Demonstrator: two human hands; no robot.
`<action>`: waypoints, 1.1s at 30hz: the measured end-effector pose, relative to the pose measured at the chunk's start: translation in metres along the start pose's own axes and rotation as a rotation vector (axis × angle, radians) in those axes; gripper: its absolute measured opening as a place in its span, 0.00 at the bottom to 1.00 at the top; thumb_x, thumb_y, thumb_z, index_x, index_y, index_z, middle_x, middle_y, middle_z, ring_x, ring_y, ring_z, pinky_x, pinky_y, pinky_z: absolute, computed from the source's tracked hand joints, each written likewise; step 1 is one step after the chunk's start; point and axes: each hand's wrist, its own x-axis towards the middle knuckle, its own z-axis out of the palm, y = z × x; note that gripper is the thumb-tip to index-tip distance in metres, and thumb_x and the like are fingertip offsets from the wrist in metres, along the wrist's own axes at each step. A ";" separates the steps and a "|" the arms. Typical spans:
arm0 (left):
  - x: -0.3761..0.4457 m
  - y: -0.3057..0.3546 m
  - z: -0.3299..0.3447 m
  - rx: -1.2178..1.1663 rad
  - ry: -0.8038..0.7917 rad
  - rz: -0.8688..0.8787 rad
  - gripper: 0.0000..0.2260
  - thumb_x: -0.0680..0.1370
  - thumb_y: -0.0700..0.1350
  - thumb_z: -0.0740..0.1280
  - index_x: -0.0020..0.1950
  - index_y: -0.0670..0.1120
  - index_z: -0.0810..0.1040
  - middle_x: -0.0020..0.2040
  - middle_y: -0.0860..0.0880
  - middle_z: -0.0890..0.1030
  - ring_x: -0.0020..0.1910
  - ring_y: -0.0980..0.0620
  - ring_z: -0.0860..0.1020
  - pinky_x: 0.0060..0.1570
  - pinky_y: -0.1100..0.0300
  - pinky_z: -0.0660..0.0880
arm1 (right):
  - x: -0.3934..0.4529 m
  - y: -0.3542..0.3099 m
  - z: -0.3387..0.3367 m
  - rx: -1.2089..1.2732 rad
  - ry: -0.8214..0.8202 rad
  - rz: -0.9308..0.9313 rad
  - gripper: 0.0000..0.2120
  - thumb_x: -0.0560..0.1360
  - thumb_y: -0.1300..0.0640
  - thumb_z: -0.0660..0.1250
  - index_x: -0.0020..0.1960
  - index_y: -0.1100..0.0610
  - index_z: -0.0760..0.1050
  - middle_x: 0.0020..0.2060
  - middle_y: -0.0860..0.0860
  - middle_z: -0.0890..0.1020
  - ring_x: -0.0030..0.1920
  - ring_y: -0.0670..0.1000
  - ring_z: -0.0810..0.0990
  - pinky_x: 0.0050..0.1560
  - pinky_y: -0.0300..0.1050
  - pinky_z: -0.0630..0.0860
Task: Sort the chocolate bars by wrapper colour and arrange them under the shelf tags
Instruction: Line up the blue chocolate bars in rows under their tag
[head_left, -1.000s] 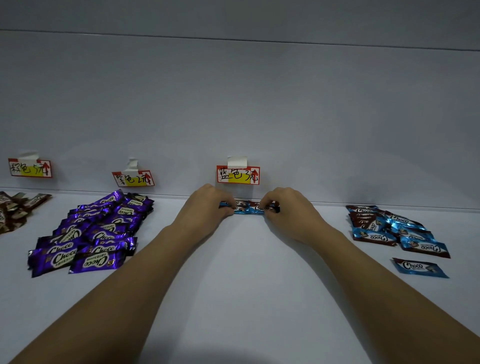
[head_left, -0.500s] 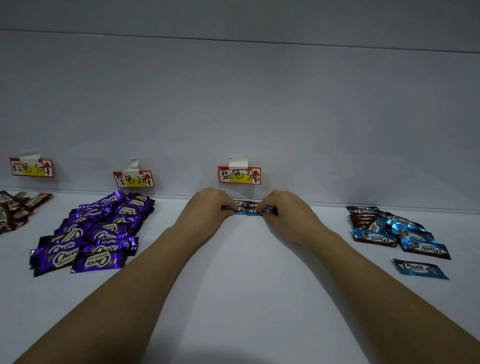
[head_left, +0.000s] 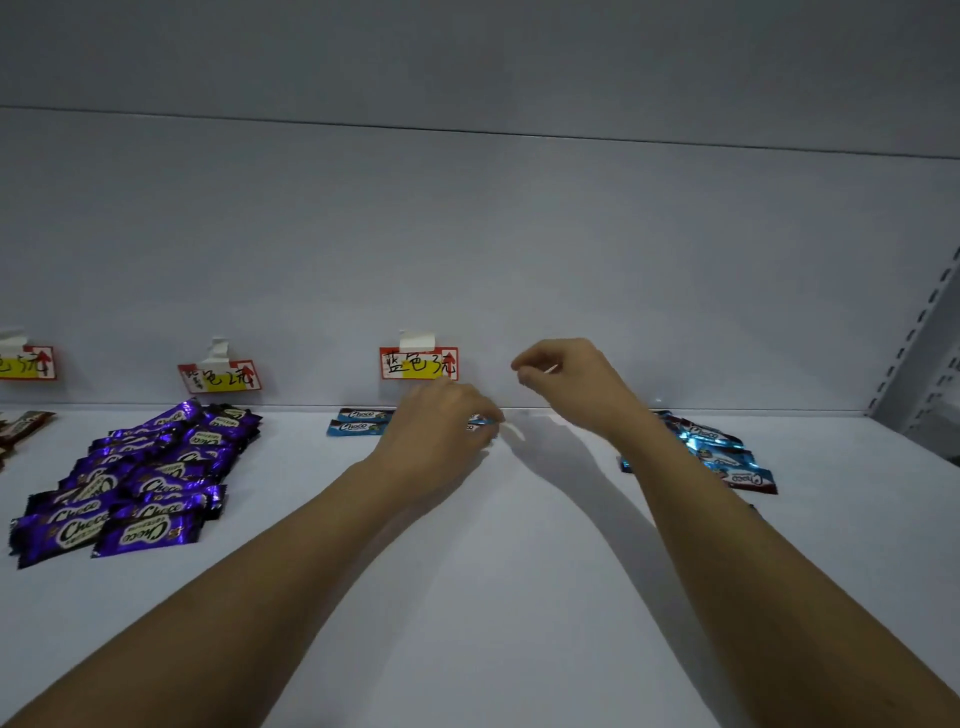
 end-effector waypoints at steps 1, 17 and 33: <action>0.004 0.013 0.005 -0.075 -0.016 -0.010 0.09 0.78 0.49 0.68 0.56 0.54 0.83 0.55 0.54 0.82 0.49 0.55 0.75 0.47 0.62 0.70 | -0.002 0.004 -0.014 -0.023 -0.047 0.007 0.07 0.77 0.57 0.66 0.51 0.51 0.82 0.43 0.42 0.82 0.43 0.38 0.78 0.42 0.32 0.70; 0.037 0.108 0.082 -0.400 -0.221 0.009 0.12 0.76 0.48 0.71 0.59 0.50 0.82 0.49 0.50 0.76 0.48 0.54 0.74 0.47 0.66 0.67 | -0.057 0.108 -0.106 -0.345 -0.159 -0.026 0.13 0.78 0.61 0.66 0.59 0.48 0.81 0.51 0.43 0.76 0.50 0.44 0.74 0.46 0.31 0.67; 0.036 0.096 0.066 -1.339 -0.073 -0.589 0.12 0.71 0.28 0.71 0.51 0.39 0.77 0.40 0.40 0.84 0.34 0.47 0.84 0.33 0.61 0.80 | -0.061 0.109 -0.103 -0.260 -0.018 0.108 0.09 0.74 0.57 0.72 0.40 0.44 0.78 0.40 0.40 0.78 0.39 0.43 0.76 0.33 0.33 0.66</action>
